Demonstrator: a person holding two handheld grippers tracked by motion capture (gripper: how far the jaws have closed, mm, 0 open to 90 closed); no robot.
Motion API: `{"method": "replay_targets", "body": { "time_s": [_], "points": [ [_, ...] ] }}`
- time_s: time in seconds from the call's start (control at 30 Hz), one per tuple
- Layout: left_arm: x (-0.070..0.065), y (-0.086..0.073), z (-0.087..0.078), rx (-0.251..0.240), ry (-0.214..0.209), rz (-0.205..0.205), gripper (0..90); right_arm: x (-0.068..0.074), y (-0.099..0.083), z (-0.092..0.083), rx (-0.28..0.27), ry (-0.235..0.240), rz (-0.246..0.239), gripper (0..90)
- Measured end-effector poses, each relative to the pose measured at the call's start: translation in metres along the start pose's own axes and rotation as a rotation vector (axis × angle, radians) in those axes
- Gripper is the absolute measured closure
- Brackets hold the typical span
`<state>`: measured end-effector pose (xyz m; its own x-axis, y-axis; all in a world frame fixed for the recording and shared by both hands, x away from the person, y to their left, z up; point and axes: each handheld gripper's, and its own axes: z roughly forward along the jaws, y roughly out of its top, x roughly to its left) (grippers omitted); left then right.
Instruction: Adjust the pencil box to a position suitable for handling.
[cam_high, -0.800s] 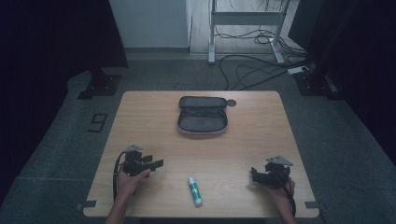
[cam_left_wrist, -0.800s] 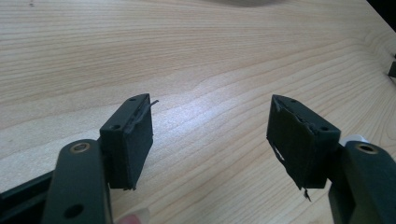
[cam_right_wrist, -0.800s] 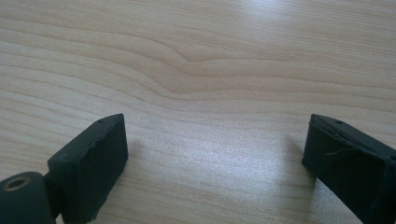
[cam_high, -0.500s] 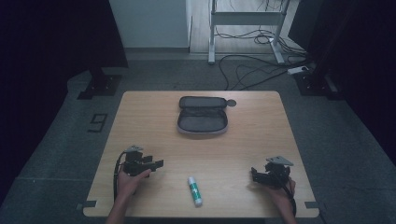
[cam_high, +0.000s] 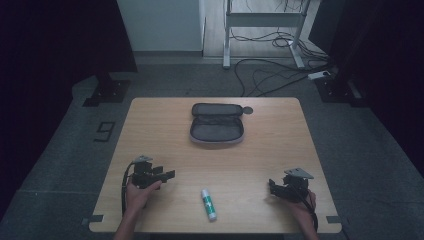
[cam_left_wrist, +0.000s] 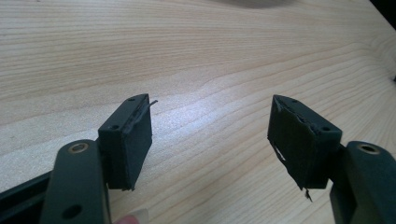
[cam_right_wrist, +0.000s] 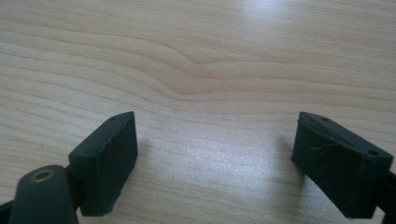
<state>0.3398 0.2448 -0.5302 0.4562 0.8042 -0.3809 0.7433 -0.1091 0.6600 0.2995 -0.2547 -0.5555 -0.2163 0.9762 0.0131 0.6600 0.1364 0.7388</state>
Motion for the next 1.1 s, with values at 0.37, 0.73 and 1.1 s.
{"method": "replay_targets", "body": {
  "time_s": [0.37, 0.73, 1.1],
  "points": [
    [-0.001, 0.001, -0.002, -0.017, 0.025, -0.004, 32.1, 0.001, -0.001, -0.001, -0.003, -0.004, 0.004, 14.6],
    [-0.005, 0.007, -0.001, -0.042, 0.031, 0.0, 33.1, 0.001, -0.001, -0.001, -0.004, -0.006, 0.005, 14.9],
    [-0.014, 0.027, 0.01, -0.064, 0.042, -0.006, 32.9, 0.001, -0.001, -0.001, -0.004, -0.006, 0.006, 14.9]
  ]
}}
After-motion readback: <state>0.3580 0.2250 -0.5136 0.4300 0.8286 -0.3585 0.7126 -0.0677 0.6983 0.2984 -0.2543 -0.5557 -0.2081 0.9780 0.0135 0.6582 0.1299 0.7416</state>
